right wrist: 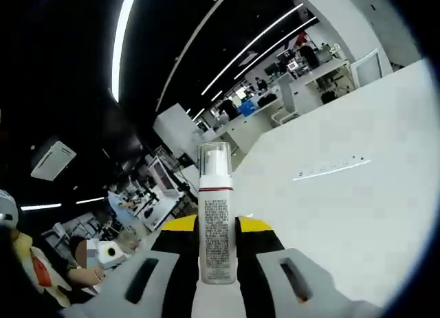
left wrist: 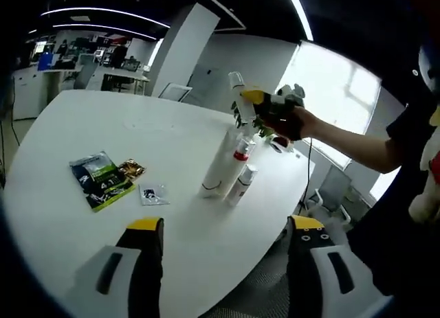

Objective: Arrange the skincare products in the storage area until every visible bottle or jar stands upright without overlapping.

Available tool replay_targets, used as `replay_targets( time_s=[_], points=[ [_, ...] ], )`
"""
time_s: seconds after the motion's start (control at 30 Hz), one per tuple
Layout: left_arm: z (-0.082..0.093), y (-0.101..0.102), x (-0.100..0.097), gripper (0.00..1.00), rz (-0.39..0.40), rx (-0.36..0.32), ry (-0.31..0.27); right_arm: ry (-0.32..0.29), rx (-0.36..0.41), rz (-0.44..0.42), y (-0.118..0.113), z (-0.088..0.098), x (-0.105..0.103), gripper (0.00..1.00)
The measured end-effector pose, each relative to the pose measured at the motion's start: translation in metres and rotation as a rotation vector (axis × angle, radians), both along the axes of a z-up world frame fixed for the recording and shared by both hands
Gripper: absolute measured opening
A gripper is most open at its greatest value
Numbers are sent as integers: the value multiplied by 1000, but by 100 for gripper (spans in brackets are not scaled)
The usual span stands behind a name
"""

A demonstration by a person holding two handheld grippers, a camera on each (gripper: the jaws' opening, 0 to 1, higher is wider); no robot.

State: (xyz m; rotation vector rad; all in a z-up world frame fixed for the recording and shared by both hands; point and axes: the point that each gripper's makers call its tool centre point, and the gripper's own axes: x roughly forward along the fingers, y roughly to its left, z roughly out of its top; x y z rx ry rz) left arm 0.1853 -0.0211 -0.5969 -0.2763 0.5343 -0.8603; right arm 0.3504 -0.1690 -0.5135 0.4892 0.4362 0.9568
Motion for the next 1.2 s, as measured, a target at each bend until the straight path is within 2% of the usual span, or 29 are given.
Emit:
replay_targets(
  time_s=[0.1,0.2,0.33,0.4,0.5,0.7,0.77,1.03,1.2],
  points=[
    [10,-6,0,65,-20,-25,-10,-47,34,57,12,9,-19,19],
    [23,-13,-2,62,-36,-74,-15,-67,84,100,22,14,-38,19],
    [43,-22,-2,58,-56,-139,-28,-81,121,151,35,8,-68,19],
    [52,-27,-3,56,-71,-167,-32,-59,159,178,43,5,-83,19],
    [62,-34,-4,54,-88,-217,-31,-57,197,204,52,-1,-100,19],
    [86,-52,-8,48,-141,-321,-9,-11,304,270,69,0,-135,19],
    [92,-57,-9,45,-161,-339,-8,0,300,293,75,-5,-145,19],
    [100,-69,-6,42,-204,-371,6,18,339,385,89,-6,-177,19],
    [104,-74,-10,40,-236,-396,24,14,372,431,90,2,-187,19]
  ],
)
